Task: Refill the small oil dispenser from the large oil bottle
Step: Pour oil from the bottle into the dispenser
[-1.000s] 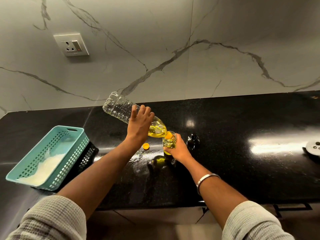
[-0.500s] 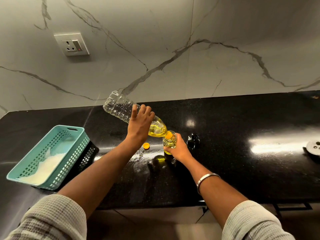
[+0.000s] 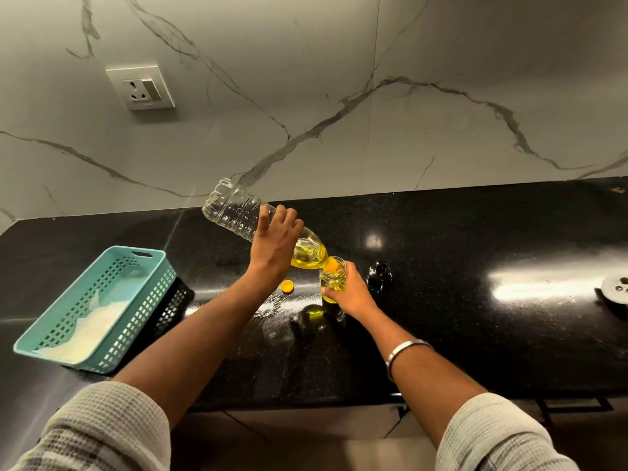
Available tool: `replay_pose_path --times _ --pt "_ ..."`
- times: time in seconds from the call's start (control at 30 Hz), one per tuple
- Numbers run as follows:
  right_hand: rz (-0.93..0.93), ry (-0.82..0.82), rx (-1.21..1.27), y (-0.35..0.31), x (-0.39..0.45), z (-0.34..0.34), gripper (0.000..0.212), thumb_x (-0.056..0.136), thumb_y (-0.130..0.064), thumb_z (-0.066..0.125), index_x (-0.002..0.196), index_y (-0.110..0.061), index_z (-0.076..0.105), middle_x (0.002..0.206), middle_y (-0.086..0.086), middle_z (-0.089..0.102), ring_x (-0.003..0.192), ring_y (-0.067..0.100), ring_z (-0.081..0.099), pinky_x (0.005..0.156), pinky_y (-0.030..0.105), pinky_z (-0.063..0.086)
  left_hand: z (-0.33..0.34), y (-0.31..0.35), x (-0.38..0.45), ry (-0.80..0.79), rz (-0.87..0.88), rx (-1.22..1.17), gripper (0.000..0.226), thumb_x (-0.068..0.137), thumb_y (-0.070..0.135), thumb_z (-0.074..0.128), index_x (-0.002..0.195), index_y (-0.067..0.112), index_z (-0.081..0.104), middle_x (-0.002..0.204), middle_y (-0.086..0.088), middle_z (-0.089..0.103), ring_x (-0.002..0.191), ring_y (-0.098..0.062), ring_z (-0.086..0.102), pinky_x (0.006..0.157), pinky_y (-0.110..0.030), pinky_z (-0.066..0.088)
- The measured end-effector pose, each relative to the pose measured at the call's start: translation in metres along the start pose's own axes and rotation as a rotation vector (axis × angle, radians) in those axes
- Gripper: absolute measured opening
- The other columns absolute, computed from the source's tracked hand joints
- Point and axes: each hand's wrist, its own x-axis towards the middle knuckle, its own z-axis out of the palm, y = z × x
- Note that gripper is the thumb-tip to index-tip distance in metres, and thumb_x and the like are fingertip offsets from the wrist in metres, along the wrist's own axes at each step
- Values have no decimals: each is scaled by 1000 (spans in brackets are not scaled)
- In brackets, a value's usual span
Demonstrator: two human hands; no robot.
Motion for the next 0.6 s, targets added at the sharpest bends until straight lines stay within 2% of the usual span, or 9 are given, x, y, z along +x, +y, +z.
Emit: replay_pose_path --times 0.3,0.6 --pt "-4 -2 6 -2 -2 -1 69 73 -16 82 129 -20 41 129 3 52 118 20 53 104 40 43 0 1 -1 31 -5 39 50 71 10 69 115 28 53 117 4 48 124 -20 44 101 -42 5" --pt "-9 1 -12 -2 -3 -1 68 74 -19 81 128 -21 41 128 2 52 117 19 52 103 42 43 1 0 0 31 -10 17 49 73 9 68 116 27 53 118 3 48 125 -21 42 101 -41 5"
